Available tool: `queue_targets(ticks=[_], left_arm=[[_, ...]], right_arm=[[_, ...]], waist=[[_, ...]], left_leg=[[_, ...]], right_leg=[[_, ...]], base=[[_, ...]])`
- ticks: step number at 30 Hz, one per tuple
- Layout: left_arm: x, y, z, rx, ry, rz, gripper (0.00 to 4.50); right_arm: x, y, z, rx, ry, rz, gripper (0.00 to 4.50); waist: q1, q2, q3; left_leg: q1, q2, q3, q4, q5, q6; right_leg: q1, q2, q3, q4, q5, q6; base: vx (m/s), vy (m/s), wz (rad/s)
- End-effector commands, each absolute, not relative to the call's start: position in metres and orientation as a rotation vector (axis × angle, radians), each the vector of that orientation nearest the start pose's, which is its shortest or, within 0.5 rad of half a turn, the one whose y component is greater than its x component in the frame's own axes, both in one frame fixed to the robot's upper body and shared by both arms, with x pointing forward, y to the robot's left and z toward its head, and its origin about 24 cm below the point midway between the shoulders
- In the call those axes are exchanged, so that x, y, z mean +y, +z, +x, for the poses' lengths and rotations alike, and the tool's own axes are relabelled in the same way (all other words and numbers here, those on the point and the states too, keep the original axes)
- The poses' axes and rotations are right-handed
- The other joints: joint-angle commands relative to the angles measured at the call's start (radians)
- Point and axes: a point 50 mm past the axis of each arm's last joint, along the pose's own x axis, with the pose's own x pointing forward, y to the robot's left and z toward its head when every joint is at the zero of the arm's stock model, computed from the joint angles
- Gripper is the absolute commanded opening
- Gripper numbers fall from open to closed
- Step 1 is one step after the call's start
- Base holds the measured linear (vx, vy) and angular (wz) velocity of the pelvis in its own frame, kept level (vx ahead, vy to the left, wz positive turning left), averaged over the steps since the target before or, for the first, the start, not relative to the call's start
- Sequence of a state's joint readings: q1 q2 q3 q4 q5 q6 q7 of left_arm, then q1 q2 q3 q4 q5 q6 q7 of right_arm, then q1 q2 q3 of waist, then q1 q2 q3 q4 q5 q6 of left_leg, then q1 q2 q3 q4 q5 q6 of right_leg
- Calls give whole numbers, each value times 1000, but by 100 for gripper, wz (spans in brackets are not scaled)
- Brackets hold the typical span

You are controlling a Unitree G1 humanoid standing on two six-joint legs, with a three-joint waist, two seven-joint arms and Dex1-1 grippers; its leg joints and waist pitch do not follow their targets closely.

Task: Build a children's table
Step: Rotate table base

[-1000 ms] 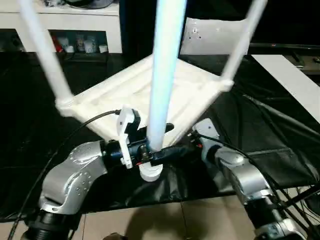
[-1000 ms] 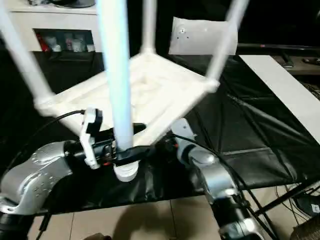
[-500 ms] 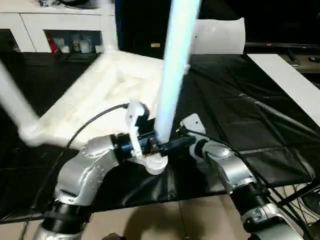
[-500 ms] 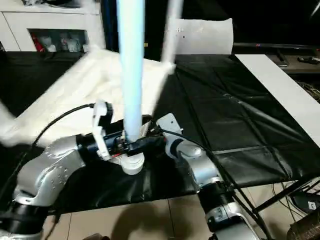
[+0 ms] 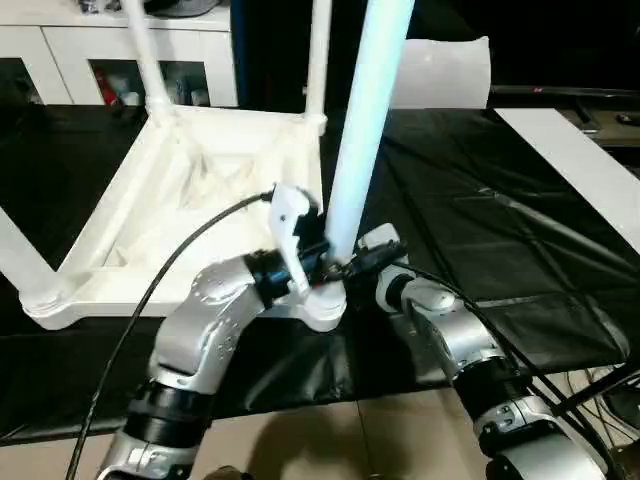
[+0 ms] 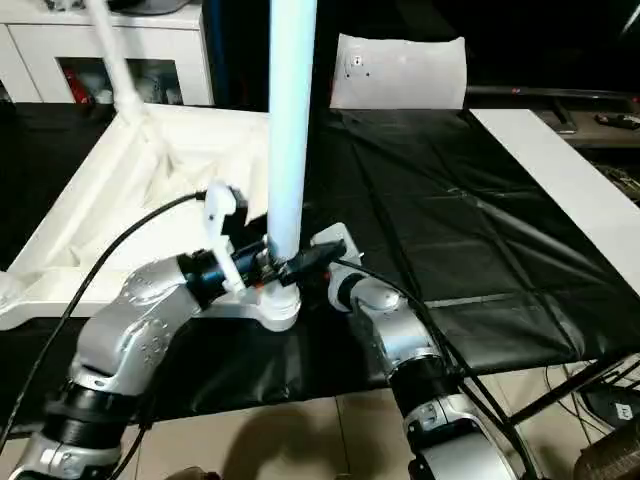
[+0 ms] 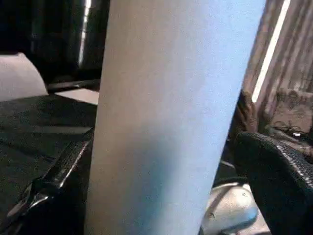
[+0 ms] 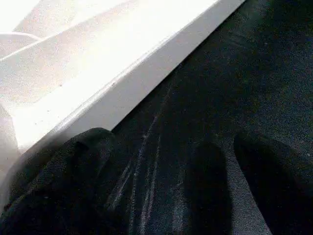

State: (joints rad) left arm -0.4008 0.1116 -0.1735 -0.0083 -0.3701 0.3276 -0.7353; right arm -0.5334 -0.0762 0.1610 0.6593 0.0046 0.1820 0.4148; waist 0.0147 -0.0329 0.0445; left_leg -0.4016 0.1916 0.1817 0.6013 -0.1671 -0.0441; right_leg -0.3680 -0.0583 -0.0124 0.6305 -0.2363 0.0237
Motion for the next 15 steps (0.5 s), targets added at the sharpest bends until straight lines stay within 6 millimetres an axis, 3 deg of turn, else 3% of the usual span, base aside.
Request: queue_targets(ticks=[1,8,11,13,15], left_arm=[[58,127,290,-84,-1103,-122,443],[100,101,288,65,-1193,68,427],[114,95,295,128,-1217,193,404],[120,94,298,150,-1221,223,392],[126,91,300,186,-1229,275,387]], right_arm=[[-88,29,331,308,624,-128,450],[-136,34,322,286,544,-137,450],[-148,39,317,274,543,-142,450],[-151,41,314,269,548,-148,450],[-154,43,311,262,560,-154,450]], waist=[[9,15,-60],[25,21,-58],[28,25,-56],[27,27,-58],[28,27,-57]], left_leg=[[36,37,-11,-71,-177,-30],[42,33,-10,-73,-178,-35],[43,35,-12,-78,-208,-45],[45,36,-12,-79,-218,-63],[46,36,-11,-80,-224,-61]], right_leg=[[28,-61,27,-64,60,-234],[23,-53,27,-67,42,-209],[20,-55,28,-70,-3,-194],[19,-57,27,-66,4,-206],[17,-57,28,-68,5,-212]], base=[[0,0,0],[0,0,0],[0,0,0],[0,0,0],[0,0,0]])
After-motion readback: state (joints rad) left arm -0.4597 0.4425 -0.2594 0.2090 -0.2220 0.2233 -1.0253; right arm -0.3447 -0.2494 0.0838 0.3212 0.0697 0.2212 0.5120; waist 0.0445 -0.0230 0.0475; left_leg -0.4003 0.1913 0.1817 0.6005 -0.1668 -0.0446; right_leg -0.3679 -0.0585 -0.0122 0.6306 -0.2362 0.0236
